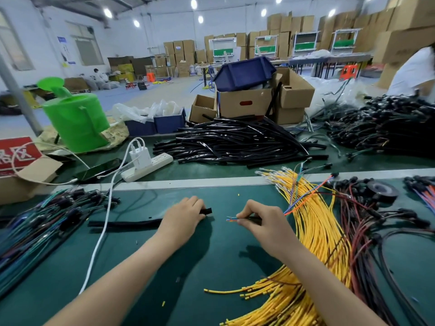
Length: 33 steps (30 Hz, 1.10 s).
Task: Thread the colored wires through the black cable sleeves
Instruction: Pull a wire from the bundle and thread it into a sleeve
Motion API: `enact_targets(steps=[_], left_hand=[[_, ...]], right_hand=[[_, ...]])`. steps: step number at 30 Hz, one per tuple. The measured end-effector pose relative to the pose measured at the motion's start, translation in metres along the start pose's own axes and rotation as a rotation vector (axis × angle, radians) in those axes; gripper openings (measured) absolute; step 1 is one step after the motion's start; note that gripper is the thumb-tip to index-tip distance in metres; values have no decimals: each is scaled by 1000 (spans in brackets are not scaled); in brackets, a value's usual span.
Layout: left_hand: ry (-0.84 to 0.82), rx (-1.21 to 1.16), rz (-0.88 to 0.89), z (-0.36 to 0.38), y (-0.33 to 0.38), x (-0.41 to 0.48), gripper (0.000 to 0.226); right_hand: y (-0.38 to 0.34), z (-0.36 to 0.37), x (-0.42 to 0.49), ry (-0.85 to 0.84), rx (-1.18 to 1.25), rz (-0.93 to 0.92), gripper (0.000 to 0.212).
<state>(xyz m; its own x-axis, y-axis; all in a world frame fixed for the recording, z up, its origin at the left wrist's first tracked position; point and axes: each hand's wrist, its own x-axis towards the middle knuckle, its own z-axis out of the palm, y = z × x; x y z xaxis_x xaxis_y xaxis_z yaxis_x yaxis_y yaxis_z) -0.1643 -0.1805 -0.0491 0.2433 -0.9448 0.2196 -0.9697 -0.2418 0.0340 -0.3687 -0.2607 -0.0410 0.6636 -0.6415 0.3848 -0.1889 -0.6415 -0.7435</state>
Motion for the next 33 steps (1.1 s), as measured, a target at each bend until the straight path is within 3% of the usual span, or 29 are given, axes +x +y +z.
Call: enact_targets(steps=[3, 7, 11, 22, 28, 33], left_hand=[[88, -131, 26, 1, 16, -7, 19], [321, -248, 212, 2, 40, -26, 25], [293, -381, 204, 4, 38, -30, 45], [329, -733, 178, 5, 34, -32, 23], [332, -746, 172, 7, 35, -32, 15], [298, -713, 172, 9, 34, -35, 24]], right_hand=[[-1, -2, 0, 30, 45, 25, 16], [-2, -10, 2, 63, 142, 56, 16], [-2, -14, 3, 28, 205, 48, 10], [-5, -14, -2, -44, 187, 23, 19], [-4, -8, -2, -85, 88, -7, 14], [-2, -2, -3, -59, -26, -76, 15]])
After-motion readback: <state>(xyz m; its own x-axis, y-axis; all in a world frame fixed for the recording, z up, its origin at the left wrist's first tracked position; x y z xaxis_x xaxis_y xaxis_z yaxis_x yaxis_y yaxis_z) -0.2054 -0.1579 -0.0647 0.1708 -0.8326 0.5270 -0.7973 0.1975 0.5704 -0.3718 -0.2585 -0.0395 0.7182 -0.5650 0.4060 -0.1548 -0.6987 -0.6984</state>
